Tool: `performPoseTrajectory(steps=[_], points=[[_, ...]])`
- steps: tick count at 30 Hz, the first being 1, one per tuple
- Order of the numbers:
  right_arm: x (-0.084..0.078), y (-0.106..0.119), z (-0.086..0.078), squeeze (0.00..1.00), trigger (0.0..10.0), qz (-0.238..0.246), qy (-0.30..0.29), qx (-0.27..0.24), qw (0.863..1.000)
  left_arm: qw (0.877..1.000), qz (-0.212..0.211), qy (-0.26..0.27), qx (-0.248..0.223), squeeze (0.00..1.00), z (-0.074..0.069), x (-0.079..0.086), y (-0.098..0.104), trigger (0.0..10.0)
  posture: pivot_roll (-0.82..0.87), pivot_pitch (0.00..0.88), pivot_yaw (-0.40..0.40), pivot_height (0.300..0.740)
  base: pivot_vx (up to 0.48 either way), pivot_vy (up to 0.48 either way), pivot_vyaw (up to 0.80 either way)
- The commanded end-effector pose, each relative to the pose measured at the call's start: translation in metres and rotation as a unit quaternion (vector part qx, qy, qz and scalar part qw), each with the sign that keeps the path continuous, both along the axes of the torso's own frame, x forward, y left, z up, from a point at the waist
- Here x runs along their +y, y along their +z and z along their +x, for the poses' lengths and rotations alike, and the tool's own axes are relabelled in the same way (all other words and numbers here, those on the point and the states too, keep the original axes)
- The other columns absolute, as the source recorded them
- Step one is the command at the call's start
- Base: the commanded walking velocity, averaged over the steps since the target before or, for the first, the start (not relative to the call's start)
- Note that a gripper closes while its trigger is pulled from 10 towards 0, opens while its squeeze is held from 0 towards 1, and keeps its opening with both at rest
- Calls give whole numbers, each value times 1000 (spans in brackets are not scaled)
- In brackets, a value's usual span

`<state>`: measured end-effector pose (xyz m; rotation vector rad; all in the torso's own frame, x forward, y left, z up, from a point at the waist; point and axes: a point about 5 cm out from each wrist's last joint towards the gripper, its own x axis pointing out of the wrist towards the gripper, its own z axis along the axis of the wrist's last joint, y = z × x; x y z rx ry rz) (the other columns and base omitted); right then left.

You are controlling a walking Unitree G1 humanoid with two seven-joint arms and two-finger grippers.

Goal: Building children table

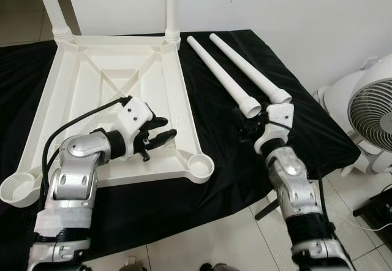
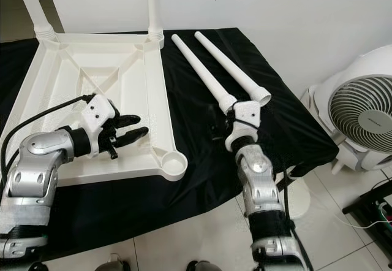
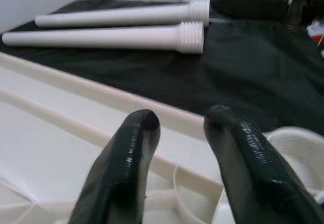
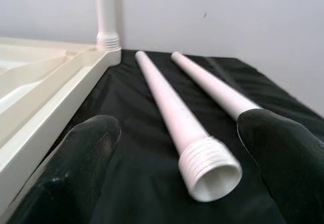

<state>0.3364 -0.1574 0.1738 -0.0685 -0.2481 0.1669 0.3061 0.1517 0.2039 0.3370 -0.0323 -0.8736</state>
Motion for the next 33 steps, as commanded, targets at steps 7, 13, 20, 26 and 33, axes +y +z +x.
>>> performPoseTrajectory(steps=[7,13,20,26,33], points=[[-18,0,15,1000,10000,10,-35,16,999,978,-61,188,-65,1000,8,-5,8,10000,99,66,-69,740,0,0,0],[-27,-11,22,0,10000,100,-51,54,992,978,-61,187,-73,0,5,-22,9,10000,106,64,-69,740,0,0,0],[-28,-27,22,0,10000,188,-54,85,977,979,-57,176,-83,0,0,-35,9,10000,113,73,-63,740,0,0,0],[-28,-34,24,0,10000,227,-42,99,968,980,-49,173,-84,0,-2,-36,9,10000,121,88,-56,740,0,0,0],[-28,-38,29,0,10000,254,-21,102,962,978,-48,183,-89,0,-9,-40,9,10000,138,101,-52,740,0,0,0]])
